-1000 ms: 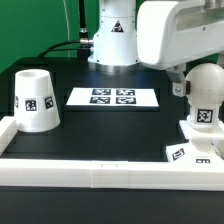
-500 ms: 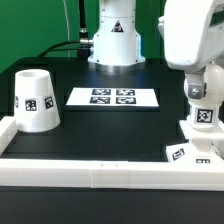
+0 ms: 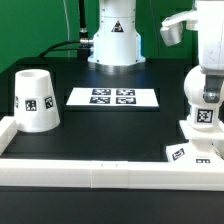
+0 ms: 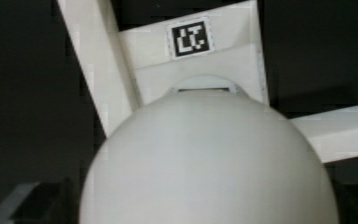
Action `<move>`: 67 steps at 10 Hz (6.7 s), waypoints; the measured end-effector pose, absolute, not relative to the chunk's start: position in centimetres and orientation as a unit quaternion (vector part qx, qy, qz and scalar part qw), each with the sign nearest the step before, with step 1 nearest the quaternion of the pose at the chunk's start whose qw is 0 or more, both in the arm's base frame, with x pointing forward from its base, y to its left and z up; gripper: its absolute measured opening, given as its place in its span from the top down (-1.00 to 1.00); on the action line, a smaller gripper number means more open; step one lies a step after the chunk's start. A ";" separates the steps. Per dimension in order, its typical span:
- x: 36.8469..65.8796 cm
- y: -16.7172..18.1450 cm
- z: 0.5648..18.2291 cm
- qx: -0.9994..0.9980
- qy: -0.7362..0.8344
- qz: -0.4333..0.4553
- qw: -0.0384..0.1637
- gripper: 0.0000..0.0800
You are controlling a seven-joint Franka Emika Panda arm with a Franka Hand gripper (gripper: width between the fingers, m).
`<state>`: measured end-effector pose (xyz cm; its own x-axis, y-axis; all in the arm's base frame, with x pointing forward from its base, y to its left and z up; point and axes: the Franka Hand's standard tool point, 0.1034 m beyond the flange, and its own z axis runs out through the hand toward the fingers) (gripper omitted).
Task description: Assemble lamp
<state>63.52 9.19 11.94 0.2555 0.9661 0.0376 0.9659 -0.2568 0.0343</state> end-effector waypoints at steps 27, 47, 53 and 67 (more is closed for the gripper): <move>63.1 7.9 11.6 0.937 -0.346 0.007 -0.047 -0.45; 62.6 8.9 11.8 0.985 -0.159 -0.011 -0.066 -0.75; 62.8 8.6 11.9 0.986 0.162 0.008 -0.040 -0.75; 62.8 8.0 11.3 0.833 0.553 0.010 -0.016 -0.75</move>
Offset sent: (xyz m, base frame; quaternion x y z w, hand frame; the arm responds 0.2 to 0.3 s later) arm 0.0000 0.0000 0.0000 0.0000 0.0000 0.0650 0.9979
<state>62.79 8.02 11.32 0.3885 0.9208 0.0343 0.9215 -0.3882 -0.0156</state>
